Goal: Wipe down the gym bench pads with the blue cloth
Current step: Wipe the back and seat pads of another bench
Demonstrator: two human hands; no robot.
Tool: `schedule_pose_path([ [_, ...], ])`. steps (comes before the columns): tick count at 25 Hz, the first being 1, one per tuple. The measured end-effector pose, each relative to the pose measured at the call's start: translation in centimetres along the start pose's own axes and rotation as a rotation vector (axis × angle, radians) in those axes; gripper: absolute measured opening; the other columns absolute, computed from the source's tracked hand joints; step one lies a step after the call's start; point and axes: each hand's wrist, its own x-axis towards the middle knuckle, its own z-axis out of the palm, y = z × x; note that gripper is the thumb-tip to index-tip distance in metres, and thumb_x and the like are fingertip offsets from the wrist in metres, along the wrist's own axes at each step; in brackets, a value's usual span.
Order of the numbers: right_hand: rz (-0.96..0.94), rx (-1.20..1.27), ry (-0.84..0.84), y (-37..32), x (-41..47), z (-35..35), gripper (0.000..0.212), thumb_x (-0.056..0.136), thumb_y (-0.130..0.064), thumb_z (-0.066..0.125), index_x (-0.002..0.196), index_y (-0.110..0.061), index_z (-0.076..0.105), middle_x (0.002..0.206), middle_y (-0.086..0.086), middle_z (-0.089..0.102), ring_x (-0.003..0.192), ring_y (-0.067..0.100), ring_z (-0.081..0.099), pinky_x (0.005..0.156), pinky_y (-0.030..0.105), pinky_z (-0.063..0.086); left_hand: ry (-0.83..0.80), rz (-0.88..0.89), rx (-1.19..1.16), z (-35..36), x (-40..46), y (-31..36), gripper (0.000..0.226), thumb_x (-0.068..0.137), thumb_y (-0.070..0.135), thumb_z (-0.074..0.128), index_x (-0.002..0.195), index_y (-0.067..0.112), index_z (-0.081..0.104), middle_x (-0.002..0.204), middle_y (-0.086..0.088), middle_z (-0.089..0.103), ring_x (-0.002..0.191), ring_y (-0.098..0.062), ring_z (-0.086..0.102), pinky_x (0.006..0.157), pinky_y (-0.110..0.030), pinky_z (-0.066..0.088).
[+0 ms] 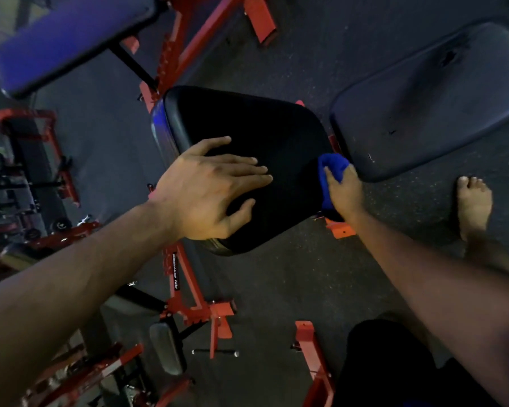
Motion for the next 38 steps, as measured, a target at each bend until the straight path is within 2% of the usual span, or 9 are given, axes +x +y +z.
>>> schedule_pose_path([
  [5, 0.227, -0.141, -0.041, -1.3, 2.7, -1.7, 0.041, 0.1, -0.039, 0.052, 0.128, -0.01, 0.056, 0.126, 0.017, 0.059, 0.116, 0.036, 0.058, 0.09, 0.036, 0.044, 0.054, 0.032, -0.026, 0.2, -0.1, -0.3, 0.05, 0.097, 0.042, 0.04, 0.137, 0.025, 0.066, 0.141, 0.007, 0.063, 0.138, -0.01, 0.052, 0.12, -0.052, 0.031],
  [8, -0.042, -0.098, -0.029, -5.4, -5.1, -0.4, 0.032, 0.097, -0.04, 0.054, 0.124, -0.023, 0.056, 0.127, 0.003, 0.058, 0.112, 0.021, 0.058, 0.083, 0.029, 0.04, 0.026, 0.02, 0.003, 0.0, -0.2, -0.2, 0.055, 0.097, 0.044, 0.036, 0.14, 0.024, 0.063, 0.143, 0.006, 0.061, 0.14, -0.01, 0.051, 0.121, -0.052, 0.029],
  [12, -0.486, 0.009, -0.092, -9.1, -12.4, 0.3, 0.043, 0.093, -0.035, 0.053, 0.137, -0.033, 0.052, 0.144, -0.014, 0.045, 0.128, 0.003, 0.047, 0.099, 0.019, 0.039, 0.003, 0.021, 0.03, -0.2, -0.1, -0.1, 0.058, 0.096, 0.046, 0.035, 0.141, 0.022, 0.062, 0.143, 0.005, 0.062, 0.139, -0.011, 0.051, 0.122, -0.052, 0.029],
  [15, -0.361, 0.024, -0.037, -7.1, -8.2, -0.3, 0.038, 0.096, -0.024, 0.058, 0.134, -0.016, 0.057, 0.137, 0.002, 0.052, 0.121, 0.005, 0.049, 0.099, 0.013, 0.034, 0.01, 0.035, 0.039, 0.2, 0.0, -0.1, 0.057, 0.097, 0.046, 0.034, 0.14, 0.022, 0.063, 0.142, 0.005, 0.063, 0.137, -0.011, 0.053, 0.12, -0.051, 0.031],
  [18, -0.043, -0.111, -0.014, -4.1, -1.6, -0.8, 0.037, 0.099, -0.032, 0.057, 0.126, -0.007, 0.059, 0.126, 0.015, 0.057, 0.116, 0.028, 0.057, 0.089, 0.026, 0.039, 0.01, 0.036, 0.041, 0.2, 0.0, -0.4, 0.058, 0.098, 0.047, 0.032, 0.139, 0.022, 0.064, 0.141, 0.005, 0.063, 0.136, -0.01, 0.055, 0.119, -0.051, 0.033],
  [22, 0.25, -0.245, -0.053, -2.9, 3.0, -1.4, 0.04, 0.099, -0.033, 0.052, 0.135, -0.014, 0.054, 0.13, 0.02, 0.059, 0.116, 0.035, 0.058, 0.088, 0.034, 0.044, -0.047, 0.005, 0.069, -0.1, 0.1, -0.2, 0.062, 0.097, 0.05, 0.026, 0.143, 0.025, 0.059, 0.146, 0.007, 0.059, 0.139, -0.009, 0.05, 0.121, -0.049, 0.029],
  [28, 0.057, -0.291, -0.084, -8.0, -4.7, -1.0, 0.038, 0.097, -0.038, 0.052, 0.132, -0.024, 0.055, 0.122, 0.011, 0.063, 0.109, 0.032, 0.062, 0.094, 0.044, 0.051, 0.018, -0.005, 0.047, -0.1, -0.2, -0.2, 0.064, 0.094, 0.051, 0.026, 0.14, 0.024, 0.063, 0.141, 0.004, 0.064, 0.134, -0.014, 0.057, 0.118, -0.046, 0.033],
  [33, -0.115, -0.074, -0.345, -13.7, -12.6, -7.2, 0.02, 0.096, -0.026, 0.063, 0.115, -0.022, 0.067, 0.105, -0.003, 0.073, 0.097, 0.011, 0.067, 0.093, 0.032, 0.052, 0.009, -0.072, 0.099, -1.2, -0.6, 0.9, 0.071, 0.09, 0.057, 0.022, 0.143, 0.028, 0.06, 0.145, 0.008, 0.06, 0.138, -0.008, 0.051, 0.12, -0.039, 0.028],
  [38, -0.159, -0.132, -0.164, -15.6, -15.2, -19.5, 0.023, 0.094, -0.029, 0.066, 0.115, -0.019, 0.067, 0.1, -0.004, 0.072, 0.09, 0.01, 0.067, 0.088, 0.029, 0.052, -0.036, -0.177, 0.118, -1.0, -0.7, 1.6, 0.059, 0.096, 0.058, 0.042, 0.151, 0.036, 0.047, 0.156, 0.012, 0.047, 0.146, -0.005, 0.039, 0.124, -0.036, 0.018],
])
